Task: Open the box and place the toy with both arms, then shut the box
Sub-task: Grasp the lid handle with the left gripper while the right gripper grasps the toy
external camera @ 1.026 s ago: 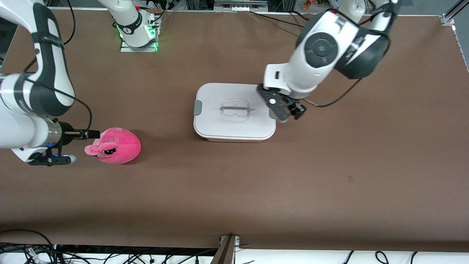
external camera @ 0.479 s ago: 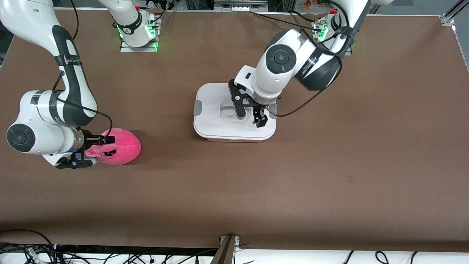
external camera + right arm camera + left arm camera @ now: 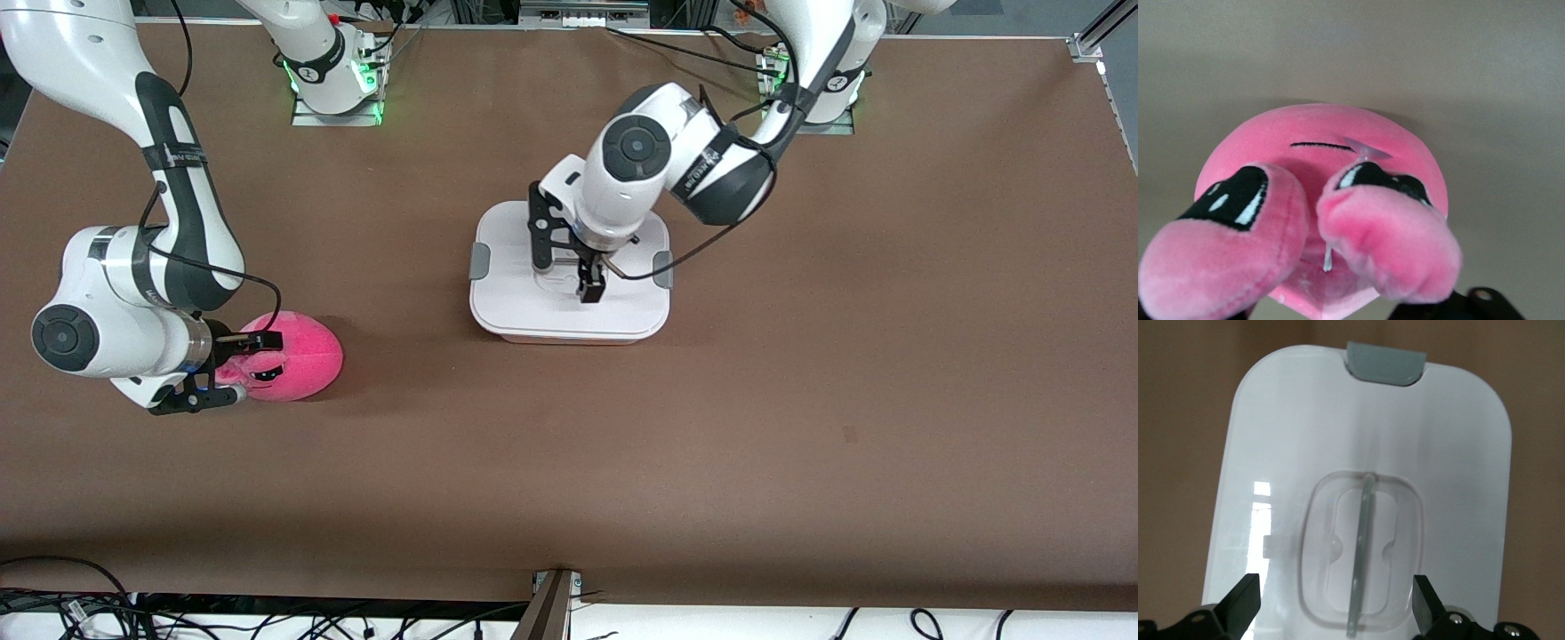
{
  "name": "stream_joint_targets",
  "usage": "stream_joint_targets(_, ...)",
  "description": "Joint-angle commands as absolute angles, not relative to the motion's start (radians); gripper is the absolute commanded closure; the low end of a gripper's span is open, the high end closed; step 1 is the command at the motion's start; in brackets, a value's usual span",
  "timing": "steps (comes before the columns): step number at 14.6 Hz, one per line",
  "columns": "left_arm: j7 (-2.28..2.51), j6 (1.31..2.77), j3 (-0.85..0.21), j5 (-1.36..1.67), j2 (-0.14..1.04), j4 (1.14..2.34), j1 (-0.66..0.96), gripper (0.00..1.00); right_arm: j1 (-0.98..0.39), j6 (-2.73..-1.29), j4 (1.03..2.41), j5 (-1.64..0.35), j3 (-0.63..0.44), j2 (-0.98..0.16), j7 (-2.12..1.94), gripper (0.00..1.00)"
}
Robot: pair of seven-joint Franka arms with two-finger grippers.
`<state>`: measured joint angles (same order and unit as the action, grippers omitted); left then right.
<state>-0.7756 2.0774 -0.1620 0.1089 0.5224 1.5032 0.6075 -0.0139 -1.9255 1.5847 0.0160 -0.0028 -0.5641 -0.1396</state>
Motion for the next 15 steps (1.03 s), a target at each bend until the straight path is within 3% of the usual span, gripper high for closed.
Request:
stream_joint_targets(1,-0.798,2.097,-0.155,0.132,0.549,1.491,0.617,0.00,-0.011,-1.940,1.582,0.014,0.005,-0.558,-0.160,1.00)
stream_joint_targets(2,-0.798,2.114,-0.155,0.129,0.549,1.493,0.632,0.00,-0.011,-1.940,1.578,0.011,0.006,-0.558,-0.160,1.00)
stream_joint_targets(3,-0.799,2.117,-0.155,0.121,0.554,1.493,0.640,0.21,-0.011,-1.940,1.577,0.012,0.008,-0.557,-0.169,1.00)
stream_joint_targets(4,-0.793,2.120,-0.155,0.121,0.560,1.491,0.643,0.74,-0.012,-1.940,1.577,0.012,0.008,-0.557,-0.195,1.00)
stream_joint_targets(7,-0.782,2.120,-0.155,0.123,0.575,1.491,0.646,1.00,-0.011,-1.927,1.534,0.012,0.008,-0.554,-0.274,1.00)
stream_joint_targets(12,-0.785,2.106,-0.155,0.121,0.555,1.491,0.647,1.00,-0.012,-1.849,1.465,0.012,0.008,-0.525,-0.385,1.00)
stream_joint_targets(15,-0.795,2.086,-0.156,0.120,0.505,1.488,0.650,1.00,-0.014,-1.711,1.358,0.014,0.032,-0.525,-0.439,1.00)
